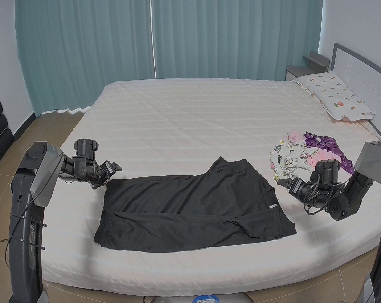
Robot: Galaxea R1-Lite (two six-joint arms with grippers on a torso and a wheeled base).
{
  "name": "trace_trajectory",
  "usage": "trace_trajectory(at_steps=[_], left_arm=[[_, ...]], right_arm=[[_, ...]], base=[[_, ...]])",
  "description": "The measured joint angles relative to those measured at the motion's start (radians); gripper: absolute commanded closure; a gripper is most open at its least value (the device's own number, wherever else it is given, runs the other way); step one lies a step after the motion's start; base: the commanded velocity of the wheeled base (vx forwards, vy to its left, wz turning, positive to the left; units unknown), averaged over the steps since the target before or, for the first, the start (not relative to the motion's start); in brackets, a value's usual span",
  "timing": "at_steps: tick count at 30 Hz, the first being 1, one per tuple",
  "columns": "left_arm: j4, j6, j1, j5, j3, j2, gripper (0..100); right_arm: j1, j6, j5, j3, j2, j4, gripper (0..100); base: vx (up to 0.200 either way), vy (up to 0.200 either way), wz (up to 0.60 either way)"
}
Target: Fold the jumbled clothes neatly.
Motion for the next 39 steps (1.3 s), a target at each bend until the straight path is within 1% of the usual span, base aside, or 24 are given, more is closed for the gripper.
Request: trace_trajectory(at_steps=[5, 9, 15, 19, 23, 27, 31, 33, 36, 39], left_arm=[[0.000, -0.004, 0.002, -0.003, -0.010, 0.021, 100], [0.000, -0.005, 0.003, 0.001, 0.000, 0.023, 100], [-0.003, -0.005, 0.003, 0.009, 0.045, -0.004, 100], [-0.005, -0.006, 0.002, 0.018, 0.085, -0.043, 100], [-0.006, -0.016, -0.003, 0.047, 0.128, -0.092, 100], [-0.008, -0.047, -0.014, 0.072, 0.171, -0.132, 100], [-0.009, -0.066, -0.030, 0.084, 0.214, -0.167, 100], [-0.009, -0.069, -0.033, 0.085, 0.224, -0.175, 100], [-0.010, -0.073, -0.040, 0.087, 0.248, -0.191, 100], [-0.011, -0.077, -0.043, 0.087, 0.266, -0.205, 100]], right_arm=[[0.009, -0.001, 0.005, -0.041, 0.007, 0.012, 0], [0.013, -0.001, 0.007, -0.130, 0.038, 0.043, 0], [0.017, -0.003, 0.007, -0.298, 0.097, 0.144, 0], [0.024, -0.014, 0.007, -0.447, 0.143, 0.249, 0], [0.041, -0.073, 0.007, -0.606, 0.208, 0.354, 0], [0.070, -0.122, 0.007, -0.726, 0.280, 0.397, 0], [0.097, -0.154, 0.004, -0.851, 0.369, 0.415, 0], [0.101, -0.162, 0.002, -0.885, 0.395, 0.417, 0], [0.106, -0.180, -0.016, -0.961, 0.451, 0.419, 0], [0.105, -0.186, -0.034, -1.000, 0.488, 0.422, 0]], base=[[0.000, 0.000, 0.00], [0.000, 0.000, 0.00], [0.000, 0.000, 0.00], [0.000, 0.000, 0.00], [0.000, 0.000, 0.00], [0.000, 0.000, 0.00], [0.000, 0.000, 0.00], [0.000, 0.000, 0.00], [0.000, 0.000, 0.00], [0.000, 0.000, 0.00]])
